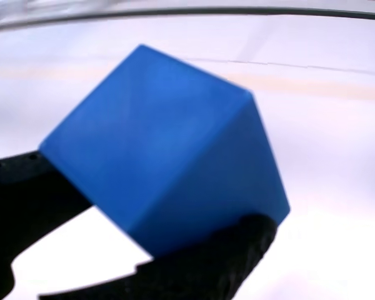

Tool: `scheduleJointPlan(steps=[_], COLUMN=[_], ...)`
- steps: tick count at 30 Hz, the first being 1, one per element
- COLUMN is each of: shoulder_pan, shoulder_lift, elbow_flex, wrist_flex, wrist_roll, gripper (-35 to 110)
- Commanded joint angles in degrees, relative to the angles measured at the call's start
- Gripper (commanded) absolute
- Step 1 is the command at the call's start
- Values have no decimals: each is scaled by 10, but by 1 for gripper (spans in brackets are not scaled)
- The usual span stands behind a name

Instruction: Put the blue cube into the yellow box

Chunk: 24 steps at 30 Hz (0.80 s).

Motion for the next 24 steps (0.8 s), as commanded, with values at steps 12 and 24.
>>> scheduleJointPlan(steps=[12,24], shoulder_pan=[240,299], shoulder_lift=[108,43], elbow_flex=[27,84], wrist_flex=[34,-30], wrist_roll=[22,24], gripper=[15,15])
